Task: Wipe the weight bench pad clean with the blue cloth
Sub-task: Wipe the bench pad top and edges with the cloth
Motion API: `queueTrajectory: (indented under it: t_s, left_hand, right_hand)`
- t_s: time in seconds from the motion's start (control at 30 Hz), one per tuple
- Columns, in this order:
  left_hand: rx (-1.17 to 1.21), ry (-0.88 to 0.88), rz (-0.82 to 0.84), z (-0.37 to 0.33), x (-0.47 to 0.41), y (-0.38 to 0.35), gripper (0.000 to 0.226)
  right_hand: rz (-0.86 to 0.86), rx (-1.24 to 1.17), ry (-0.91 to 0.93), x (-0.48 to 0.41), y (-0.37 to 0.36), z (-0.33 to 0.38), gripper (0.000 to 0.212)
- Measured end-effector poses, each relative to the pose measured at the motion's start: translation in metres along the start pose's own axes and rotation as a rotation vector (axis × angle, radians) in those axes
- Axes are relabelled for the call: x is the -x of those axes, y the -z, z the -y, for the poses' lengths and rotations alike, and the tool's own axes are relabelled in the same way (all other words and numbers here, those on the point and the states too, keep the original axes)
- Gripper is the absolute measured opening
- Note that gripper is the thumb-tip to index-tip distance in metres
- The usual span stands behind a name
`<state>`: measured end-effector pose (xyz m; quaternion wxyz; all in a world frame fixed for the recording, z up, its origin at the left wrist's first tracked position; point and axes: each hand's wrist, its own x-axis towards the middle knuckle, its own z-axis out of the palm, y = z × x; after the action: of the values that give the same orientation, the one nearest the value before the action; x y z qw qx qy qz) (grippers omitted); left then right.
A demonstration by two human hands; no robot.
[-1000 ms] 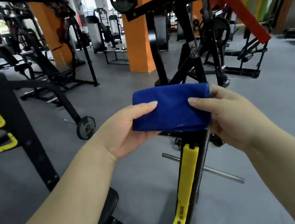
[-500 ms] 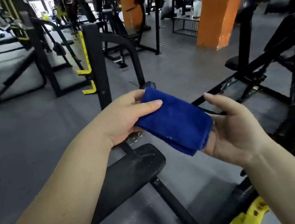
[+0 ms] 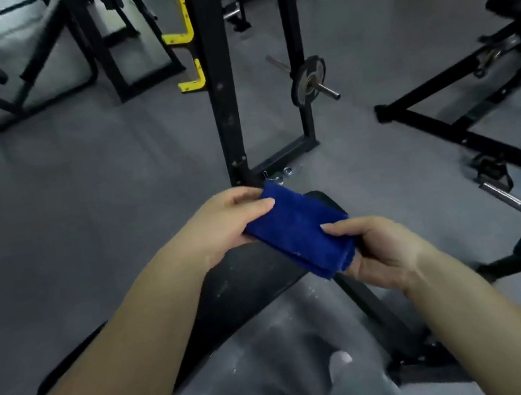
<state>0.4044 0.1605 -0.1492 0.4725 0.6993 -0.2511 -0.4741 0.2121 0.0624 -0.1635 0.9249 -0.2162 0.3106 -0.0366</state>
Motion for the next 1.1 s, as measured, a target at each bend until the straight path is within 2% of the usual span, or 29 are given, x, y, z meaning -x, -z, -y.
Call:
queueTrajectory:
  t_s: [0.2, 0.43, 0.57, 0.7, 0.87, 0.97, 1.1]
  left_hand:
    - [-0.061, 0.099, -0.043, 0.092, -0.101, -0.004, 0.013]
    - [-0.391, 0.034, -0.115, 0.239, -0.241, -0.03, 0.015]
    - [-0.677, -0.143, -0.215, 0.314, -0.313, -0.049, 0.037]
    - [-0.942, -0.286, -0.313, 0.381, -0.376, -0.063, 0.057]
    - [-1.257, -0.353, -0.337, 0.442, -0.444, -0.053, 0.064]
    - [-1.299, -0.324, -0.32, 0.454, -0.46, -0.045, 0.068]
    - [-1.17, -0.296, -0.356, 0.448, -0.458, -0.041, 0.069]
  right_hand:
    - [-0.166, -0.019, -0.046, -0.092, 0.077, 0.005, 0.04]
    - [-0.431, 0.025, -0.025, -0.215, 0.187, -0.007, 0.024]
    - [-0.597, 0.131, 0.084, -0.283, 0.254, -0.017, 0.025]
    - [-0.604, 0.207, 0.222, -0.336, 0.306, -0.023, 0.026]
    - [-0.645, 0.42, 0.454, -0.385, 0.358, -0.029, 0.031]
    - [-0.691, 0.469, 0.532, -0.399, 0.373, -0.024, 0.034]
    - [-0.839, 0.661, 0.643, -0.407, 0.378, -0.009, 0.036]
